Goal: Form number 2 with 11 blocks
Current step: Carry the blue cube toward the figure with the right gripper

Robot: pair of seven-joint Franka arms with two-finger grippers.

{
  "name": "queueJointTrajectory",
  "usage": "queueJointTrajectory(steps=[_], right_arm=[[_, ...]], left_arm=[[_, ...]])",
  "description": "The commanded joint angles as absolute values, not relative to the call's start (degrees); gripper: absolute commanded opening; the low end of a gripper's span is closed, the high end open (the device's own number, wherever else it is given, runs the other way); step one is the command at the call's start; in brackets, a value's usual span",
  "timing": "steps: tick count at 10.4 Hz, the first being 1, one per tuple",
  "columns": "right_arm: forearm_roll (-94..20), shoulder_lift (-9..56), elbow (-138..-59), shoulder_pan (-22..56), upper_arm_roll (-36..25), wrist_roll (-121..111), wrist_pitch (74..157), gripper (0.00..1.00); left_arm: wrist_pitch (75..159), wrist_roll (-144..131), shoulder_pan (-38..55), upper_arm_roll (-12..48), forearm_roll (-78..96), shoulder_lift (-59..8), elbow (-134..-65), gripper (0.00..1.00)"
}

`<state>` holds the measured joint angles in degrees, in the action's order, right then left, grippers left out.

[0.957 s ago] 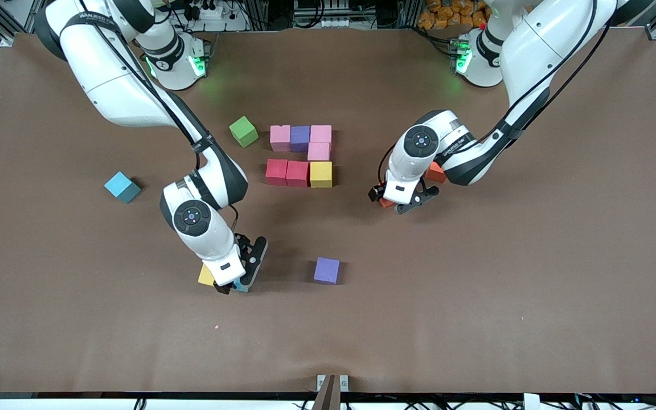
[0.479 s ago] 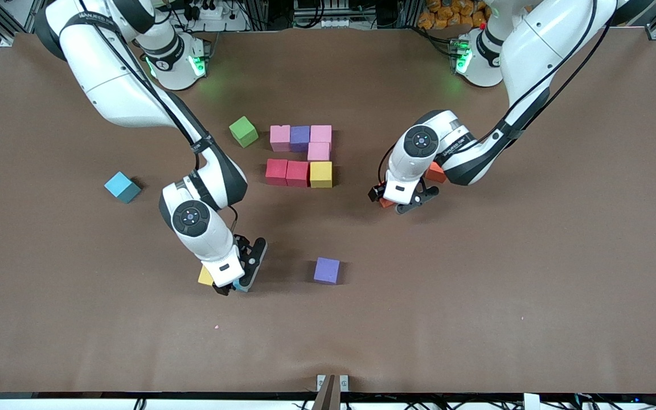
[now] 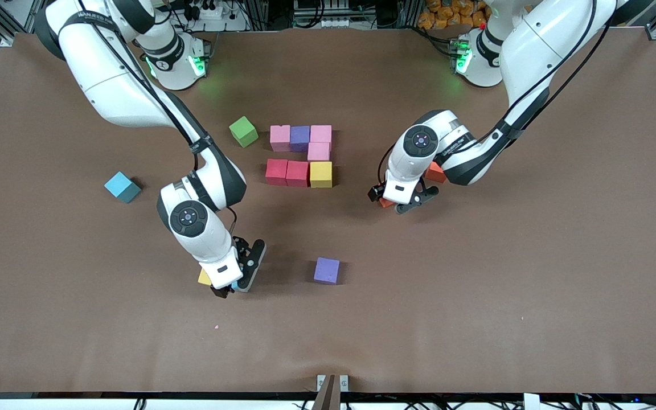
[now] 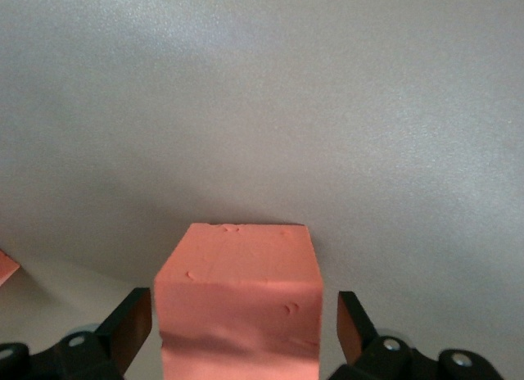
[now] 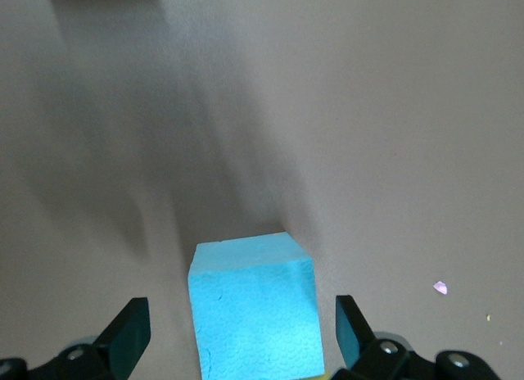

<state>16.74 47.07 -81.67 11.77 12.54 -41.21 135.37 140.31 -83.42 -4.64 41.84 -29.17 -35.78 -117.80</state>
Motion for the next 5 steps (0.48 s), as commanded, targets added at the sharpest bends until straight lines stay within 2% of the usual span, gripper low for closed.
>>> queueJointTrajectory(steps=[1,5], right_arm=[[16.26,48.69,-79.98,12.13,11.95,-41.84,134.91,1.00],[15.56,50.80,-79.54,12.92,11.95,-41.22,135.35,1.00]], left_arm=[[139.66,-84.55,-4.57,42.01,-30.94,-35.60,-117.60,1.00],[139.66,-84.46,-4.66,42.01,-30.94,-35.60,-117.60,1.00]])
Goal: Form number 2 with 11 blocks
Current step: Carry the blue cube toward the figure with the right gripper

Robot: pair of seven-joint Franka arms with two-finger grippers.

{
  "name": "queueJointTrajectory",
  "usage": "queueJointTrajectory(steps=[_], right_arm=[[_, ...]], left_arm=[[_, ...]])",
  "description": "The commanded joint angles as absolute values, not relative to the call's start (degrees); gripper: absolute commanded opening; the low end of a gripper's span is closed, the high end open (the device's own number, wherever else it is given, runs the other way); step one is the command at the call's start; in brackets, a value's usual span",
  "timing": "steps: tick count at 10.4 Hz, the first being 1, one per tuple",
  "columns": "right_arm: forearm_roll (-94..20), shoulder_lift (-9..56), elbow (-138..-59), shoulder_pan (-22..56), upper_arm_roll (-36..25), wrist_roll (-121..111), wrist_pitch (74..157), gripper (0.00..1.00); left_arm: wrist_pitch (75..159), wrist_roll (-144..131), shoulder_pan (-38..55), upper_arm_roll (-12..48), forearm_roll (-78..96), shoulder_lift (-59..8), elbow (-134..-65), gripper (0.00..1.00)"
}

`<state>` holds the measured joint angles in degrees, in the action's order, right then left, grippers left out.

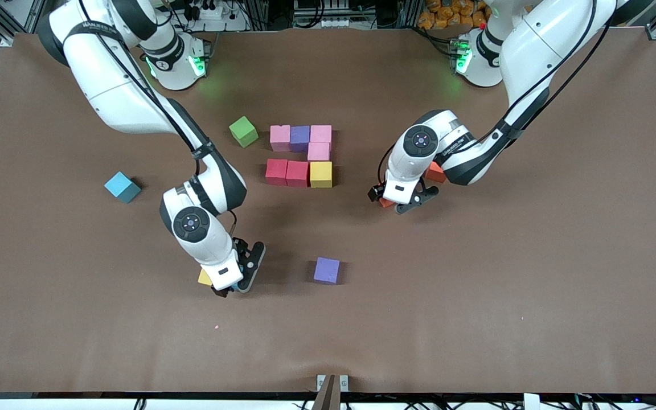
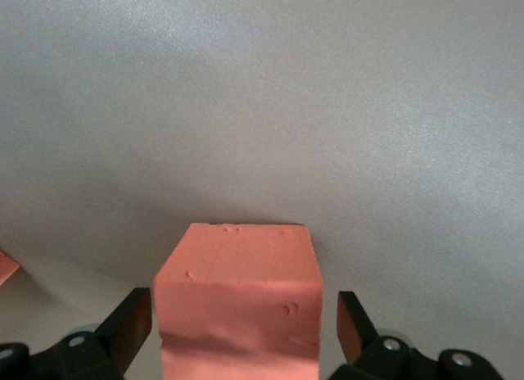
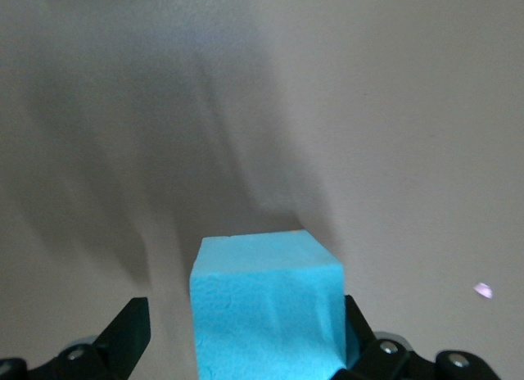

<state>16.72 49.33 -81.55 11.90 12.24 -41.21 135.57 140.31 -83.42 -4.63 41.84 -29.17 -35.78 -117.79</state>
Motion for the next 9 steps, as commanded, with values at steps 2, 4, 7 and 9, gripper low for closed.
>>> queueJointTrajectory(steps=[2,4,7,9], right_arm=[[15.64,50.71,-79.72,13.10,11.95,-41.05,135.26,0.53],[15.47,49.14,-79.80,13.01,11.95,-41.40,134.83,0.27],[14.16,47.11,-80.85,13.97,12.56,-31.18,129.66,0.24],[12.49,44.75,-84.70,13.97,13.18,-15.20,129.73,0.24]], left_arm=[[139.66,-84.46,-4.75,42.01,-30.94,-35.60,-117.60,1.00],[139.66,-84.46,-4.75,42.01,-30.94,-35.60,-117.60,1.00],[139.66,-84.46,-4.75,42.01,-30.94,-35.60,-117.60,1.00],[139.66,-84.46,-4.75,42.01,-30.94,-35.60,-117.60,1.00]])
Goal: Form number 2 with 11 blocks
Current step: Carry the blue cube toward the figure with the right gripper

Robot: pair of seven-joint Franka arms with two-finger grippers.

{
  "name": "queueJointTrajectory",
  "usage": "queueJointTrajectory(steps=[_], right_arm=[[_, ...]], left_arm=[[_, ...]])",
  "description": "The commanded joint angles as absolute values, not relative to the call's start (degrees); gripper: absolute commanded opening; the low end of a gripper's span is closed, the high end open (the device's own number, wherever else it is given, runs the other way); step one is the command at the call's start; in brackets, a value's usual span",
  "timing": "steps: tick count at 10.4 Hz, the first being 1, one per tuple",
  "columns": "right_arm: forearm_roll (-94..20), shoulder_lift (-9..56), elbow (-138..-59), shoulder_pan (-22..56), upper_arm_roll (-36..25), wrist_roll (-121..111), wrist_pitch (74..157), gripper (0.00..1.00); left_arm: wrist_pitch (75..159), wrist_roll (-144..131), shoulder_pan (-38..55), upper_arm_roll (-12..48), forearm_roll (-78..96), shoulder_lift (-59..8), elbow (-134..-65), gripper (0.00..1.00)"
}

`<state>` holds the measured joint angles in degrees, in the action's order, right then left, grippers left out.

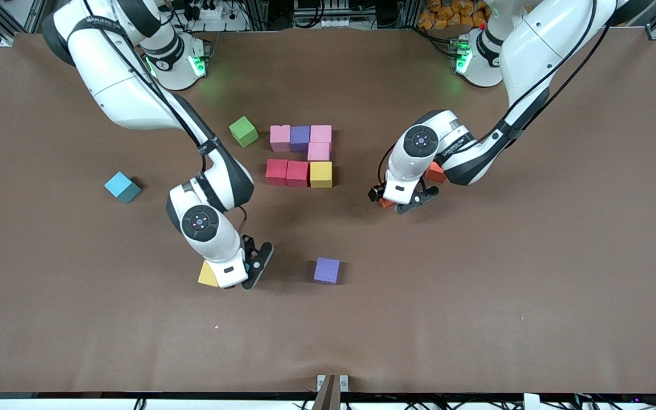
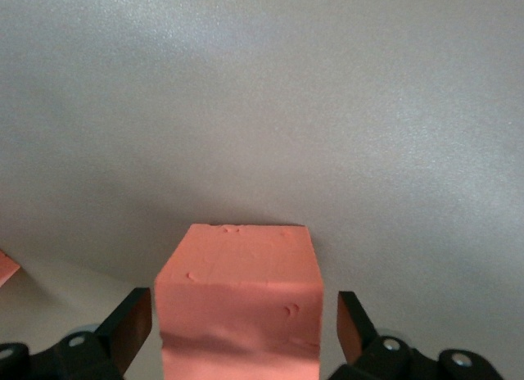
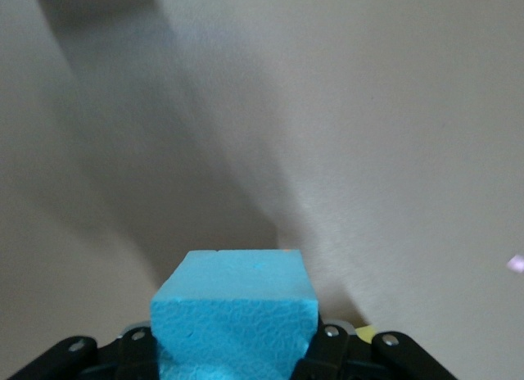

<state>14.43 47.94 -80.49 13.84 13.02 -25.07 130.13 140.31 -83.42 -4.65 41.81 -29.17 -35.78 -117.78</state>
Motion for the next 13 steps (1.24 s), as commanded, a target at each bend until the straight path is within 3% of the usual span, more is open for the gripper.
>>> queueJointTrajectory(steps=[1,3,5,8,9,13], right_arm=[[9.00,43.95,-86.81,13.97,13.18,-6.76,130.16,0.24],[0.39,42.72,-89.02,15.29,12.92,6.96,130.07,0.24],[-0.79,38.52,-93.93,16.43,12.92,18.43,130.78,0.24],[-0.79,28.94,-111.48,16.44,12.83,19.86,144.89,0.23],[-0.79,27.09,-114.14,16.44,12.92,22.56,145.54,0.23],[0.00,24.96,-116.28,24.06,10.30,39.25,145.02,0.23]], left_arm=[[139.66,-84.46,-4.83,42.01,-30.94,-35.60,-117.60,1.00],[139.66,-84.46,-4.83,42.01,-30.94,-35.60,-117.60,1.00],[139.66,-84.46,-4.83,42.01,-30.94,-35.60,-117.60,1.00],[139.66,-84.46,-4.83,42.01,-30.94,-35.60,-117.68,1.00],[139.66,-84.46,-4.75,42.01,-30.94,-35.60,-117.60,1.00],[139.66,-84.46,-4.57,42.01,-30.94,-35.60,-117.60,1.00]])
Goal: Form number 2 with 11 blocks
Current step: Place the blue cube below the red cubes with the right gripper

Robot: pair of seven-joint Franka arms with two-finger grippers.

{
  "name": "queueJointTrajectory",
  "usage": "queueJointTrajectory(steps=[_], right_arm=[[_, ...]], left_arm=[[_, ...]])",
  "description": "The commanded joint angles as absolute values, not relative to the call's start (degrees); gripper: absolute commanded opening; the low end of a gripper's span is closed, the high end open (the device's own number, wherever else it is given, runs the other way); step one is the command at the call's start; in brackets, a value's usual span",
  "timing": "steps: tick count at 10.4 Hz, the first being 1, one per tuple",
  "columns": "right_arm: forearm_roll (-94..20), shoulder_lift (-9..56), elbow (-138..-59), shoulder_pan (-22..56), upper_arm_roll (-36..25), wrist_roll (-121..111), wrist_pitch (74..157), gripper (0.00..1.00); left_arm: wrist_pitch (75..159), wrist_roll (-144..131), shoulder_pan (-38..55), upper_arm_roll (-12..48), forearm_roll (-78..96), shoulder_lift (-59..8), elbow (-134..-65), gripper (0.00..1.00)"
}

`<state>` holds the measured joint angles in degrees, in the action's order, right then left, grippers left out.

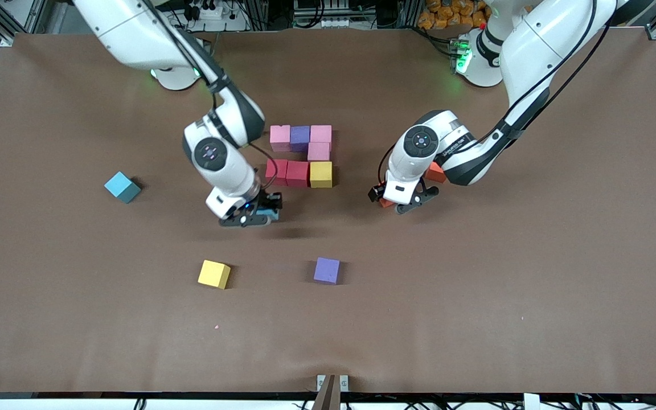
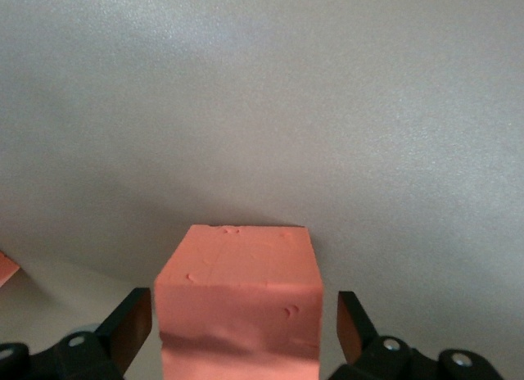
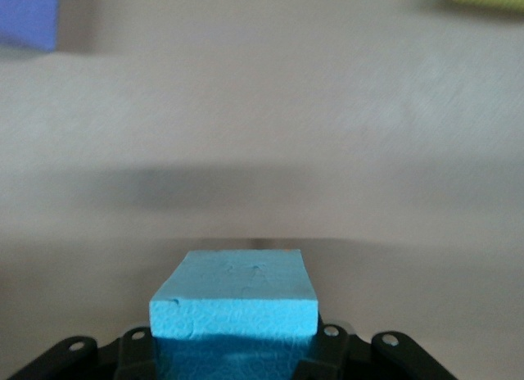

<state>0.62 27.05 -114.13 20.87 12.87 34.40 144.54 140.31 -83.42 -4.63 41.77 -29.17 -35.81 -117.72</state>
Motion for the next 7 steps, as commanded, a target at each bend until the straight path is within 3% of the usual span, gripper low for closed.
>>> queueJointTrajectory(steps=[1,7], right_arm=[[0.26,25.40,-116.28,24.52,9.50,39.81,145.11,0.23],[1.14,28.38,-116.81,26.45,9.23,44.72,145.54,0.21]], left_arm=[[139.66,-84.46,-4.57,42.01,-30.94,-35.60,-117.60,1.00],[139.66,-84.46,-4.75,42.01,-30.94,-35.60,-117.60,1.00]])
